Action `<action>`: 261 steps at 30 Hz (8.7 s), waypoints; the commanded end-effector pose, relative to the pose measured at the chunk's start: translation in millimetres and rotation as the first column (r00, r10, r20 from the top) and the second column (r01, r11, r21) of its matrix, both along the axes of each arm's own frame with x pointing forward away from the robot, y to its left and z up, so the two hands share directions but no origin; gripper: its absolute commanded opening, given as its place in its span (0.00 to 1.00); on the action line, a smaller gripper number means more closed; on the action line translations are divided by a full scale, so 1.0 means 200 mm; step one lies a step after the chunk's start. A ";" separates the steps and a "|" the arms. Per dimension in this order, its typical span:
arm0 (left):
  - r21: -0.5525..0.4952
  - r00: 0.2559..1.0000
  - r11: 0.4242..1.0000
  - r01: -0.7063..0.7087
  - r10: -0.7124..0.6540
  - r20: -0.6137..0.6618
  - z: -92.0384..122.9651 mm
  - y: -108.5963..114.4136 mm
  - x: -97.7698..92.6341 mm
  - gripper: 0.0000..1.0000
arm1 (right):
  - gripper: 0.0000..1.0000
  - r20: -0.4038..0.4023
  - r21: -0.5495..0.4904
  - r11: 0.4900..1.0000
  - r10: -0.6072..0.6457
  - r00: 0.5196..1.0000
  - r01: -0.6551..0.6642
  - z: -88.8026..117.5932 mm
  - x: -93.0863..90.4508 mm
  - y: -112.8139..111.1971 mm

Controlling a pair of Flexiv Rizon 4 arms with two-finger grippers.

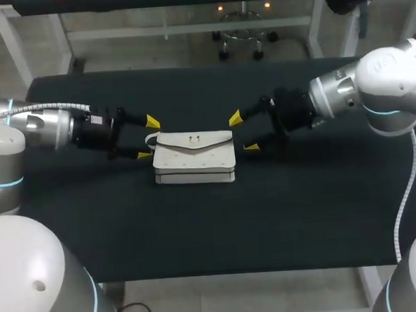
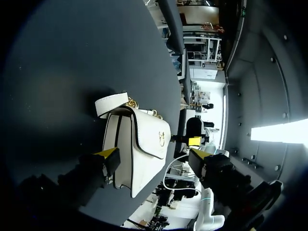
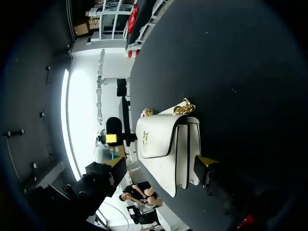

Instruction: Pick up the bag, open it, inspect its contents, close it, and place it on the opposite side

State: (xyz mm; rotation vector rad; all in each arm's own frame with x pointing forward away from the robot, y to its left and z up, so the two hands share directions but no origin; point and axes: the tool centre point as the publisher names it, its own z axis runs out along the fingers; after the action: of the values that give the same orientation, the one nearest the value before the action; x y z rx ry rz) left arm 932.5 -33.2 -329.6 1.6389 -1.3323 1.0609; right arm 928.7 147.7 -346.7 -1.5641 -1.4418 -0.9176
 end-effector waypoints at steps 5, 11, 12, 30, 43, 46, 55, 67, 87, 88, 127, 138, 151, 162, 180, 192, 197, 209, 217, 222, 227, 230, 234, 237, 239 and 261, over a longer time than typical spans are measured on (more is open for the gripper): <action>-0.037 1.000 0.999 -0.019 0.019 -0.013 -0.05 -0.04 -0.01 0.85 | 0.78 -0.039 0.056 0.994 0.096 0.995 -0.094 -0.05 0.02 0.07; -0.048 1.000 0.999 -0.018 0.018 -0.001 -0.04 -0.06 -0.01 0.54 | 0.71 -0.043 0.064 0.993 0.104 0.994 -0.101 -0.06 0.02 0.10; -0.047 1.000 0.999 -0.016 0.016 0.000 -0.05 -0.06 -0.02 0.54 | 0.71 -0.043 0.064 0.993 0.104 0.994 -0.102 -0.07 0.02 0.10; -0.030 0.999 0.999 -0.045 0.045 -0.022 -0.16 -0.07 0.02 0.43 | 0.71 -0.085 0.075 0.994 0.082 0.993 -0.075 -0.17 0.04 0.16; -0.014 0.999 0.999 -0.048 0.049 0.003 -0.12 -0.08 0.01 0.00 | 0.00 -0.050 0.076 0.995 0.071 0.996 -0.067 -0.12 0.02 0.16; -0.012 0.999 0.999 -0.046 0.046 0.007 -0.12 -0.08 0.01 0.00 | 0.18 -0.045 0.072 0.995 0.071 0.997 -0.067 -0.12 0.01 0.16; -0.010 0.998 0.998 -0.055 0.055 0.009 -0.14 -0.07 0.01 1.00 | 1.00 -0.048 0.074 0.995 0.065 0.997 -0.061 -0.13 0.00 0.15; 0.010 0.998 0.998 -0.061 0.061 0.000 -0.17 -0.08 0.02 0.00 | 0.00 -0.053 0.070 0.995 0.070 0.996 -0.067 -0.14 0.00 0.18; 0.005 0.995 0.996 -0.084 0.084 0.047 -0.03 -0.01 -0.11 1.00 | 1.00 -0.024 0.013 0.999 0.048 0.999 -0.048 -0.09 -0.02 0.09; 0.007 0.995 0.996 -0.083 0.083 0.048 -0.03 -0.02 -0.11 1.00 | 1.00 -0.023 0.006 0.999 0.045 0.999 -0.045 -0.08 -0.03 0.08; 0.103 0.997 0.995 0.000 0.009 -0.081 -0.16 -0.03 -0.08 0.00 | 1.00 -0.058 -0.209 0.971 0.109 0.992 -0.119 -0.07 0.02 -0.27; 0.103 0.997 0.995 0.000 0.009 -0.081 -0.16 -0.03 -0.08 0.00 | 1.00 -0.058 -0.209 0.971 0.109 0.992 -0.119 -0.07 0.02 -0.27; 0.140 1.000 0.990 -0.007 0.007 0.000 -0.11 0.22 0.05 0.00 | 1.00 0.034 -0.298 0.953 0.069 0.997 -0.055 0.01 0.16 -0.51; 0.152 0.999 0.988 0.036 -0.041 0.029 -0.09 0.54 0.16 0.00 | 1.00 0.069 -0.344 0.937 0.087 0.994 -0.058 0.05 0.32 -0.83; 0.251 0.996 0.966 -0.055 0.036 0.081 -0.08 1.01 0.41 0.00 | 1.00 0.128 -0.533 0.846 0.102 0.986 -0.018 0.13 0.50 -1.16; 0.282 0.990 0.950 -0.134 0.113 0.089 -0.09 1.25 0.52 0.00 | 1.00 0.083 -0.636 0.771 0.032 0.996 0.028 0.14 0.61 -1.33; 0.282 0.990 0.950 -0.134 0.113 0.089 -0.09 1.25 0.52 0.00 | 1.00 0.083 -0.636 0.771 0.032 0.996 0.028 0.14 0.61 -1.33; 0.279 0.985 0.948 -0.150 0.119 0.123 -0.07 1.35 0.60 0.00 | 1.00 0.106 -0.651 0.758 0.054 0.993 0.029 0.15 0.61 -1.36; 0.289 0.973 0.937 -0.196 0.150 0.174 -0.03 1.59 0.76 0.00 | 1.00 0.129 -0.698 0.712 0.031 0.991 0.068 0.19 0.63 -1.48; 0.306 0.976 0.935 -0.177 0.128 0.173 -0.02 1.70 0.87 0.00 | 1.00 0.140 -0.714 0.694 0.018 0.990 0.088 0.21 0.63 -1.50; 0.302 0.986 0.946 -0.115 0.072 0.149 -0.06 1.79 0.97 0.00 | 1.00 0.145 -0.718 0.689 0.008 0.989 0.100 0.22 0.64 -1.51; 0.297 0.989 0.950 -0.092 0.052 0.141 -0.07 1.81 0.99 0.00 | 1.00 0.145 -0.717 0.689 -0.001 0.989 0.105 0.22 0.64 -1.52; 0.276 0.990 0.958 -0.075 0.039 0.136 -0.09 1.84 1.03 0.00 | 1.00 0.142 -0.724 0.681 -0.001 0.990 0.105 0.22 0.64 -1.52; 0.263 0.990 0.962 -0.078 0.043 0.135 -0.10 1.85 1.03 0.00 | 1.00 0.141 -0.722 0.684 -0.003 0.990 0.105 0.23 0.64 -1.52; 0.265 0.990 0.961 -0.072 0.037 0.136 -0.10 1.84 1.02 0.00 | 1.00 0.141 -0.723 0.682 -0.003 0.990 0.105 0.23 0.64 -1.52; 0.388 0.980 0.916 -0.100 0.024 0.197 0.14 1.80 0.74 1.00 | 1.00 0.133 -0.719 0.692 0.040 0.990 0.068 0.24 0.61 -1.53</action>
State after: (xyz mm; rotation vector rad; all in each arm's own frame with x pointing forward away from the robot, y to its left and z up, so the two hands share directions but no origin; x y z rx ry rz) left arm 1093.6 332.0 -316.7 1.8569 -1.6839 1.0812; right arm 1050.6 -157.8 -300.2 -2.1059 -2.0525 -0.4670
